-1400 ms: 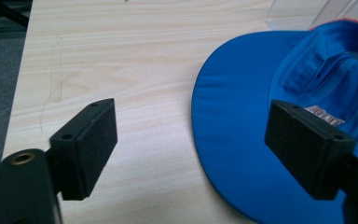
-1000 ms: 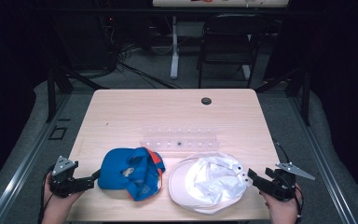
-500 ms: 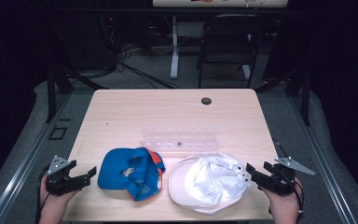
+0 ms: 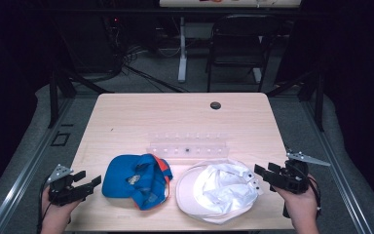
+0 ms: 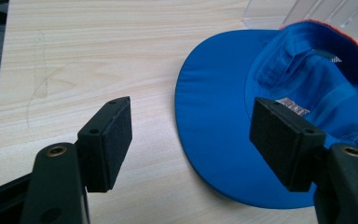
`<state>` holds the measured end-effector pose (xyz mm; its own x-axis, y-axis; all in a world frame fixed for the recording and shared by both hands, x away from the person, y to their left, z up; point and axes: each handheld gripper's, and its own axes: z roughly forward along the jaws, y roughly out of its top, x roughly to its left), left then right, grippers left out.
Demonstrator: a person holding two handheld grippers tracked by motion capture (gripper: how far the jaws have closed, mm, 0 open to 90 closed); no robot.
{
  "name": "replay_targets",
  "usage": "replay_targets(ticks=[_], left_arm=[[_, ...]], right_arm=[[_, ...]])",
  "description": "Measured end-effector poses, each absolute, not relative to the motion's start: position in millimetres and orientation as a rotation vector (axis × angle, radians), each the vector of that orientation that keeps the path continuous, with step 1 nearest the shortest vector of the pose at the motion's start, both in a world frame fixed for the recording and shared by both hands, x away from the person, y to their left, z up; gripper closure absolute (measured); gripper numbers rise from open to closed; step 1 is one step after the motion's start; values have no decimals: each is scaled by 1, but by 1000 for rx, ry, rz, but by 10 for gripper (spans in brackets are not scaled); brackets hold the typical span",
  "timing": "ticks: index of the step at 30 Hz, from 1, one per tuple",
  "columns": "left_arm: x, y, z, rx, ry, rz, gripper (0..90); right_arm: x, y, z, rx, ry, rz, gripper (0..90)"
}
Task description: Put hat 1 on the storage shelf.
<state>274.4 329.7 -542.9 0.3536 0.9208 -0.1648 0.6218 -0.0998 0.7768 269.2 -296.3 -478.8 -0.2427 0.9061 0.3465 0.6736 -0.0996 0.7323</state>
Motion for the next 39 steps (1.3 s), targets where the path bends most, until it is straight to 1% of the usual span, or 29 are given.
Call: replay_targets(ticks=[4,8,13,16,20,21,26,28,31,36,39], left_arm=[[274,327,-543,1843,1346,467,306],[274,326,-544,1836,1342,474,315],[274,326,-544,1837,1347,473,333],[274,326,-544,1836,1349,477,339],[274,327,-543,1844,1354,474,351],[274,327,-544,1840,1354,476,361],[274,327,-544,1839,1356,471,378],[274,327,-543,1842,1357,469,383],[274,327,-544,1839,1356,469,385],[274,327,-544,1840,1356,463,388],[274,326,-545,1843,1353,466,390]], right_arm=[[274,-294,-476,1778,1994,1239,398],[280,-291,-475,1829,2086,1169,473],[286,-288,-476,1815,2162,1097,532],[289,-289,-477,1821,2177,1111,532],[290,-287,-478,1828,2203,1098,478],[291,-287,-479,1823,2212,1080,482],[295,-285,-483,1847,2260,1011,565],[298,-285,-484,1897,2265,992,611],[300,-283,-486,1914,2267,961,607],[302,-279,-489,1933,2295,928,572],[303,-280,-493,1962,2312,898,573]])
